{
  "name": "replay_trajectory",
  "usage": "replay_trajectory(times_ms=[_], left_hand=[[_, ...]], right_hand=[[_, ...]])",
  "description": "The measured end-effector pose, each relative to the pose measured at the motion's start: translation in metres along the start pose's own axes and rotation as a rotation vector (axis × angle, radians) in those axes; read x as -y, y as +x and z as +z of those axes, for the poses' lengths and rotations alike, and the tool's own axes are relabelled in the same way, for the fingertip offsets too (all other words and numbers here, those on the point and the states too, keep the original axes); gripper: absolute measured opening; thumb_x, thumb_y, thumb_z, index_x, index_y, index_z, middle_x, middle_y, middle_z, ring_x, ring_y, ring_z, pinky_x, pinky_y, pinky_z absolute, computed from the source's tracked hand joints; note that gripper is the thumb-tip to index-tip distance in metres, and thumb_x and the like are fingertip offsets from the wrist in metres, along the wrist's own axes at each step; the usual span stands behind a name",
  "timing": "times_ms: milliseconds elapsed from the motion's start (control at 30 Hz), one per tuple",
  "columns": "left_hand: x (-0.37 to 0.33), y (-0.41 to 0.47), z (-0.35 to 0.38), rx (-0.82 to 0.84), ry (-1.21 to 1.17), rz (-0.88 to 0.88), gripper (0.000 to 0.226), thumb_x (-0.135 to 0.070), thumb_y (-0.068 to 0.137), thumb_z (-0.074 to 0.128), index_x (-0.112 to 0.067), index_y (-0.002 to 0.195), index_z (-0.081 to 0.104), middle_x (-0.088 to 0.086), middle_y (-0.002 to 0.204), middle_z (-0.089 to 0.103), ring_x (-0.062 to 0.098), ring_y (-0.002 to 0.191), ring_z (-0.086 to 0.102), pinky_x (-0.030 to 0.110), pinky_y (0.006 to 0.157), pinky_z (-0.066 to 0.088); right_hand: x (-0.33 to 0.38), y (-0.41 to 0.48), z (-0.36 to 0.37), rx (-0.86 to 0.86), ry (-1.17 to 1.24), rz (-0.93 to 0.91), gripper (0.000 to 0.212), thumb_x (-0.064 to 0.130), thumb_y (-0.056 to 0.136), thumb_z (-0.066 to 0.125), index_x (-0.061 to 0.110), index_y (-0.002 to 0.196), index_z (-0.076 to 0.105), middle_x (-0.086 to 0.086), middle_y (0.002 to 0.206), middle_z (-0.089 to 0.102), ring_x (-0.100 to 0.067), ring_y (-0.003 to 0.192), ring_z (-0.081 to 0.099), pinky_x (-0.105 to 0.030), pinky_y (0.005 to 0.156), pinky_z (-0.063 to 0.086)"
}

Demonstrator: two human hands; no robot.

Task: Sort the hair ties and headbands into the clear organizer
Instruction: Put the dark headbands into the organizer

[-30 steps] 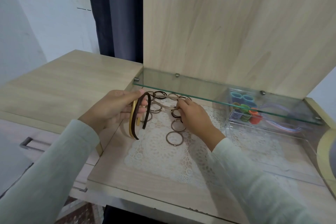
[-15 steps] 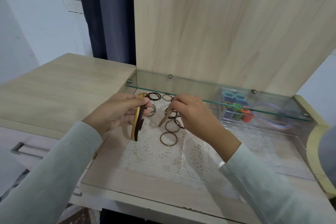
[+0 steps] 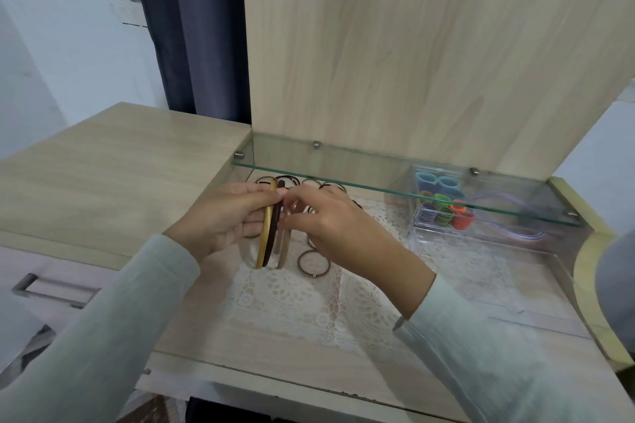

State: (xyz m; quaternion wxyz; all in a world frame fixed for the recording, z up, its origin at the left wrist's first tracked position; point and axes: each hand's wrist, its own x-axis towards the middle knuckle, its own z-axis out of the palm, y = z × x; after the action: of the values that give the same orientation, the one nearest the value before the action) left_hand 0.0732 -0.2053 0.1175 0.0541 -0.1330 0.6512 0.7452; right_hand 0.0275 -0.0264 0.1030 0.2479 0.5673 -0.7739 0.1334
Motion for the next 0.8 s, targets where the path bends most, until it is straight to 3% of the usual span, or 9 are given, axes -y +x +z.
replay_trajectory(times_ms=[67, 200, 267, 400, 500, 567, 667, 800], left_hand=[[0.000, 0.000, 0.001, -0.004, -0.003, 0.006, 0.012, -0.014, 0.094, 0.059, -0.007, 0.086, 0.066, 0.007, 0.074, 0.074, 0.013, 0.064, 0.072, 0.023, 0.053, 0.056], [0.001, 0.000, 0.002, 0.002, -0.029, 0.010, 0.013, -0.015, 0.093, 0.059, -0.006, 0.089, 0.067, 0.009, 0.076, 0.074, 0.013, 0.065, 0.072, 0.023, 0.052, 0.056], [0.001, -0.001, 0.001, 0.011, -0.039, 0.004, 0.013, -0.014, 0.093, 0.059, -0.005, 0.090, 0.068, 0.010, 0.076, 0.074, 0.014, 0.064, 0.072, 0.024, 0.053, 0.056], [0.001, 0.000, 0.002, 0.030, -0.059, -0.002, 0.014, -0.014, 0.094, 0.058, -0.004, 0.090, 0.067, 0.008, 0.071, 0.072, 0.013, 0.060, 0.070, 0.023, 0.054, 0.057], [0.001, 0.001, 0.002, 0.031, -0.074, -0.010, 0.014, -0.013, 0.094, 0.059, -0.003, 0.092, 0.068, 0.009, 0.073, 0.073, 0.013, 0.062, 0.071, 0.024, 0.053, 0.056], [0.002, 0.002, 0.002, 0.028, -0.077, -0.012, 0.014, -0.013, 0.093, 0.059, -0.003, 0.093, 0.069, 0.009, 0.074, 0.073, 0.014, 0.063, 0.071, 0.024, 0.053, 0.057], [0.002, 0.004, 0.001, 0.033, -0.075, -0.006, 0.015, -0.014, 0.093, 0.059, -0.005, 0.092, 0.072, 0.009, 0.077, 0.074, 0.014, 0.064, 0.072, 0.024, 0.055, 0.058], [0.001, 0.006, -0.003, 0.032, -0.084, -0.018, 0.016, -0.016, 0.092, 0.060, -0.006, 0.092, 0.074, 0.014, 0.085, 0.075, 0.016, 0.070, 0.073, 0.027, 0.062, 0.061]], right_hand=[[0.004, 0.000, -0.001, -0.004, -0.015, -0.008, 0.037, -0.002, 0.077, 0.045, 0.012, 0.098, 0.073, -0.011, 0.109, 0.063, -0.020, 0.084, 0.049, -0.022, 0.077, 0.027], [0.004, -0.002, 0.005, -0.009, -0.041, -0.003, 0.029, -0.003, 0.077, 0.070, 0.012, 0.101, 0.073, -0.009, 0.111, 0.062, -0.022, 0.088, 0.047, -0.018, 0.082, 0.019], [0.003, -0.003, 0.007, -0.018, -0.031, -0.002, 0.029, -0.001, 0.078, 0.070, 0.012, 0.104, 0.073, -0.009, 0.110, 0.063, -0.018, 0.090, 0.040, -0.017, 0.084, 0.016], [0.001, -0.006, 0.012, -0.008, 0.035, 0.007, 0.033, 0.004, 0.085, 0.046, 0.010, 0.103, 0.073, -0.010, 0.104, 0.064, -0.022, 0.085, 0.049, -0.027, 0.077, 0.036], [-0.004, -0.007, 0.017, -0.043, 0.138, 0.025, 0.029, -0.008, 0.084, 0.054, 0.006, 0.102, 0.073, -0.013, 0.109, 0.063, -0.029, 0.089, 0.062, -0.038, 0.077, 0.049], [-0.007, -0.006, 0.015, -0.081, 0.295, 0.060, 0.029, -0.011, 0.082, 0.057, 0.004, 0.100, 0.074, -0.013, 0.109, 0.063, -0.026, 0.096, 0.063, -0.038, 0.080, 0.052], [-0.006, -0.006, 0.007, -0.101, 0.560, 0.226, 0.028, -0.006, 0.085, 0.056, 0.009, 0.102, 0.075, -0.006, 0.105, 0.065, -0.017, 0.100, 0.062, -0.034, 0.084, 0.051], [-0.002, -0.004, 0.000, -0.109, 0.820, 0.605, 0.017, 0.011, 0.094, 0.057, 0.019, 0.101, 0.070, 0.004, 0.103, 0.069, -0.016, 0.092, 0.066, -0.041, 0.084, 0.054]])
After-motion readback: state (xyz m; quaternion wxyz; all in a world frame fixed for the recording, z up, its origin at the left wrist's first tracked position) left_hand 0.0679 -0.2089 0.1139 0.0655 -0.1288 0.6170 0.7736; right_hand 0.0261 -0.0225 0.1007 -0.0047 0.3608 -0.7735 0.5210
